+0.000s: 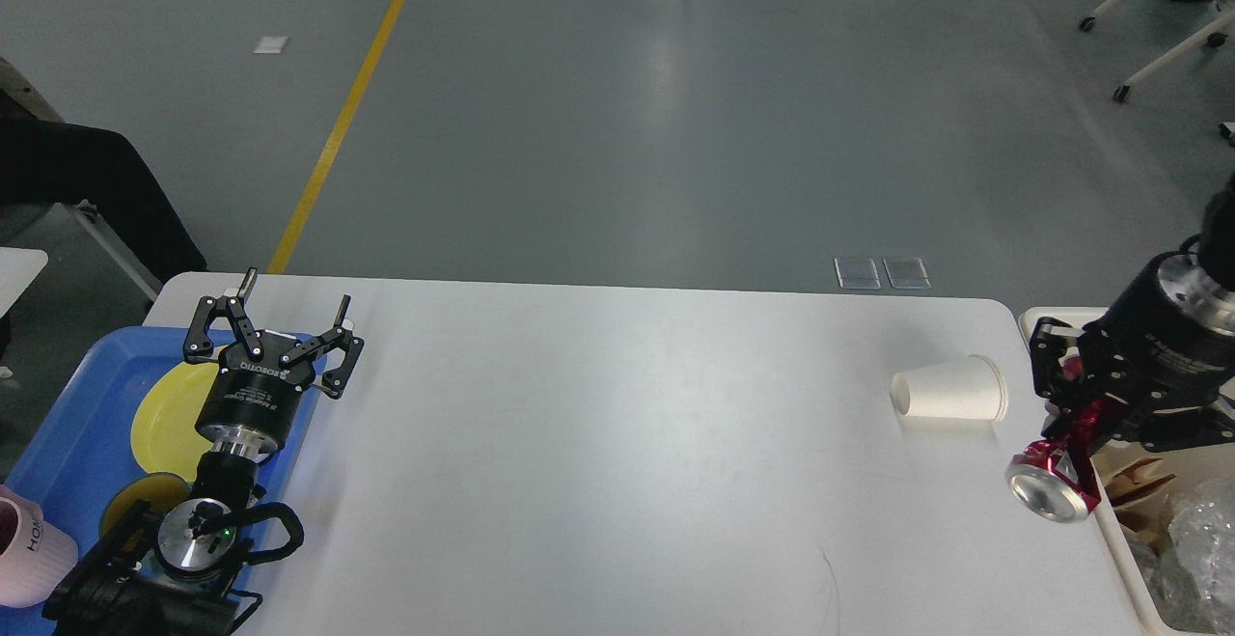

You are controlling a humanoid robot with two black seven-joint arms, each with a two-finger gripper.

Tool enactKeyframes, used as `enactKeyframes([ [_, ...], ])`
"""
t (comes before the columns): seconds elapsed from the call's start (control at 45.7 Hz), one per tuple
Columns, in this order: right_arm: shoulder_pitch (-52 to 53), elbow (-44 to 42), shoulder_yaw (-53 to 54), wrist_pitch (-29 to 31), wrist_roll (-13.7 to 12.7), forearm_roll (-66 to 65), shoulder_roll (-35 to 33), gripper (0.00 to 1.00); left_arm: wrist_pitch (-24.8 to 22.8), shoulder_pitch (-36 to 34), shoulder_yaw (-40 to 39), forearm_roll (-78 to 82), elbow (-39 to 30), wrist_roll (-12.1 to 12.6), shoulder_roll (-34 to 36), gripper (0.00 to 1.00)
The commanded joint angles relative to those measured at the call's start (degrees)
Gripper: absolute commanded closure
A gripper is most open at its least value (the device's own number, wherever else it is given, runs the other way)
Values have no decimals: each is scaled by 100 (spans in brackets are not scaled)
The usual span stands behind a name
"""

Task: Tidy desktop
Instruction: 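Lift the red wrapper and carry it into the bin, then release the red wrapper in the bin and withdraw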

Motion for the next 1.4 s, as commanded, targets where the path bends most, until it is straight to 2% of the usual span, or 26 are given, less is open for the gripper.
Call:
enactKeyframes([
  [0.0,-856,-808,-65,-106,-6,-172,-420,100,-7,0,0,1,-1,0,0,3],
  [0.153,-1884,-2284,119,-132,-6,-321,-886,100,-7,-8,-8,1,-1,0,0,3],
  [0.35,-3519,-4025,839,-132,2,-321,-930,100,-7,0,0,-8,-1,0,0,3],
  [0.569,-5593,-6073,1604,-176,2,-330,-597,100,-7,0,0,1,-1,0,0,3],
  [0.679,-6261,-6706,1648,-527,20,-330,-307,100,1,0,0,1,-1,0,0,3],
  [0.766,-6762,-7041,1675,-1115,29,-321,-61,100,-7,0,-8,1,-1,0,0,3],
  [0.919,-7703,-7427,1657,-2679,29,-339,449,100,1,0,0,1,-1,0,0,3],
  [0.963,-7966,-7620,1640,-2935,20,-356,572,100,-7,0,0,1,-1,0,0,3],
  [1.138,-8784,-8377,1622,-3155,20,-594,1003,100,-7,0,-8,-8,-1,0,0,3],
  [1.379,-8917,-8421,1693,-3621,20,-567,1117,100,-7,0,0,1,-1,0,0,3],
])
